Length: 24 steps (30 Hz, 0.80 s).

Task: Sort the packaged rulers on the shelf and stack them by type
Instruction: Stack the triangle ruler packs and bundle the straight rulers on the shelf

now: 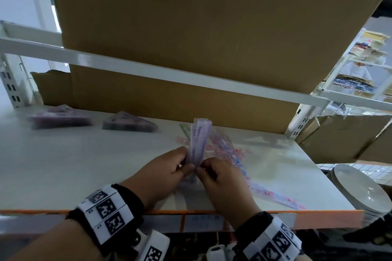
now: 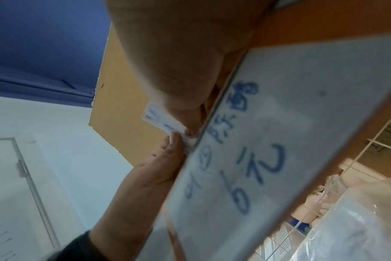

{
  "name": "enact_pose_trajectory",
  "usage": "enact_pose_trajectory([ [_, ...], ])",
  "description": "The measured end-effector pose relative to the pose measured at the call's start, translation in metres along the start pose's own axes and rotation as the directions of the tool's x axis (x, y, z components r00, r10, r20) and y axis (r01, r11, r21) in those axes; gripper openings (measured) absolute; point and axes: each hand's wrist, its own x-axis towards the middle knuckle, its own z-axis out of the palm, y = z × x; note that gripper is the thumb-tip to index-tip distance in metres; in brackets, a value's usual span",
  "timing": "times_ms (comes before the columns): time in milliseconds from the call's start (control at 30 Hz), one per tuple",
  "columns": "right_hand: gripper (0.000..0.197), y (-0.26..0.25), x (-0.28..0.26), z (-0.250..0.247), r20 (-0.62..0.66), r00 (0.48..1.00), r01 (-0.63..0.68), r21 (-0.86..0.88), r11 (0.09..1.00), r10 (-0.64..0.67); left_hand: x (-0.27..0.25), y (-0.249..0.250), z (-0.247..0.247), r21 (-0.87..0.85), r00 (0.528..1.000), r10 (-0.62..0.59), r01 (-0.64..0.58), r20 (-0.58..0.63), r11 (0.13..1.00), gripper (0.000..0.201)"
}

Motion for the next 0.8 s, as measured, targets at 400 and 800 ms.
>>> enact_pose_trajectory([
  [400, 0.026, -0.013, -0.006, 0.001, 0.186, 0.980, 0.068, 0.003, 0.998, -0.068, -0.003, -0.002, 0.000, 0.014, 0.999, 0.007, -0.007, -0.038, 1.000, 0.016],
  [800, 0.034, 0.009, 0.000, -0.018, -0.054, 0.998, -0.023, -0.147, 0.989, 0.016, -0.001, 0.000, -0.001, -0.100, 0.995, -0.085, 0.080, -0.052, 0.992, 0.010],
])
